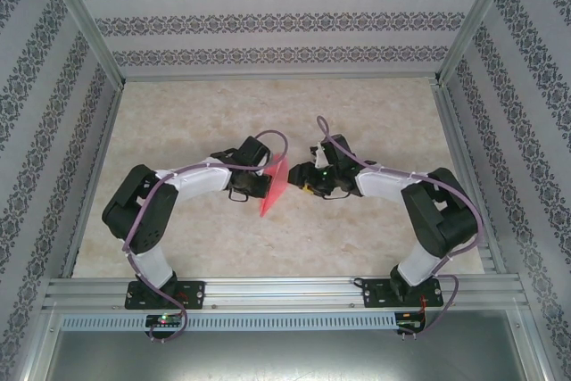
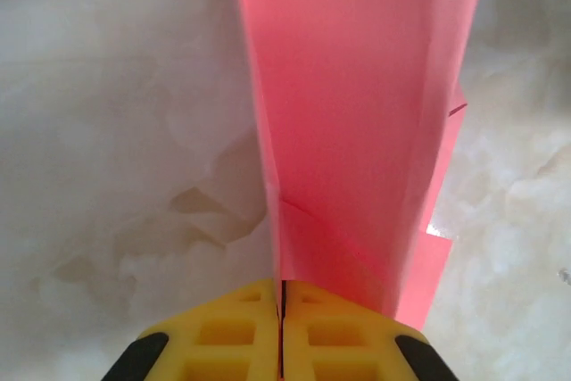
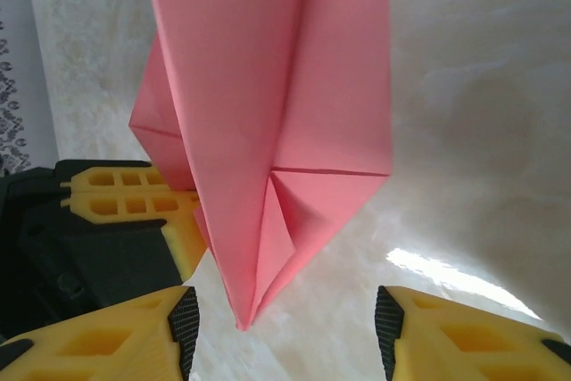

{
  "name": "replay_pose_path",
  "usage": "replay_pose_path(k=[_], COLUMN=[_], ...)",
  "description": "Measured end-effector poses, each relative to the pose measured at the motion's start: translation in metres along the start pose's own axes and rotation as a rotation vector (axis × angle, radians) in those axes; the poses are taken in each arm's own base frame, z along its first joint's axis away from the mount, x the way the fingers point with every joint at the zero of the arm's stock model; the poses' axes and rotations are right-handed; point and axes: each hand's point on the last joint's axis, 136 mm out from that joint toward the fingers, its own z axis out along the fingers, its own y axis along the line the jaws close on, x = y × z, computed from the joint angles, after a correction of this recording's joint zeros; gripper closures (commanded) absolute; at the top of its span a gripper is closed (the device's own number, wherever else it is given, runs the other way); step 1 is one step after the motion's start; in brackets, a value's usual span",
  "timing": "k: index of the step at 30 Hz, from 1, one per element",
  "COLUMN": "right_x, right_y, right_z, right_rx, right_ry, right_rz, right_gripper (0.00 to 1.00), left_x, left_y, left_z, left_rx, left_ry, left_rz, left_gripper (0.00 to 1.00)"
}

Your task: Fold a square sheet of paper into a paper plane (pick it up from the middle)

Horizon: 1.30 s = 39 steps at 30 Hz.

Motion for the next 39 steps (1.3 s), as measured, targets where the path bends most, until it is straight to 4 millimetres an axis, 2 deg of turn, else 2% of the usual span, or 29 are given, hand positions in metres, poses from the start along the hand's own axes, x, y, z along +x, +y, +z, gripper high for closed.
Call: replay_pose_path(k=[7, 16, 24, 33, 39], right_x=[0.012, 0.018, 0.016, 0.012, 0.013], right_y=[0.005, 0.011, 0.014, 0.028, 0.030], right_z=[0.024, 0.040, 0.042, 0.043, 0.043], right_rx=[-0.019, -0.048, -0.056, -0.112, -0.134], right_ry=[0.038, 0.061, 0.060, 0.043, 0.038], right_rz=[0.036, 0.065, 0.080, 0.103, 0.114], right_gripper=[0.42, 0.42, 0.43, 0.48, 0.47], left_x=[0.002, 0.000, -0.001, -0.005, -0.005], left_y=[0.000, -0.008, -0.010, -0.010, -0.012], left_z=[-0.002, -0.008, -0.010, -0.013, -0.014], left_rx=[0.144, 0.266, 0.307, 0.343, 0.356], left_ry=[-0.006, -0.018, -0.016, -0.026, -0.021], left_rz=[-0.088, -0.138, -0.164, -0.195, -0.198], left_gripper=[0.95, 0.95, 0.95, 0.95, 0.95])
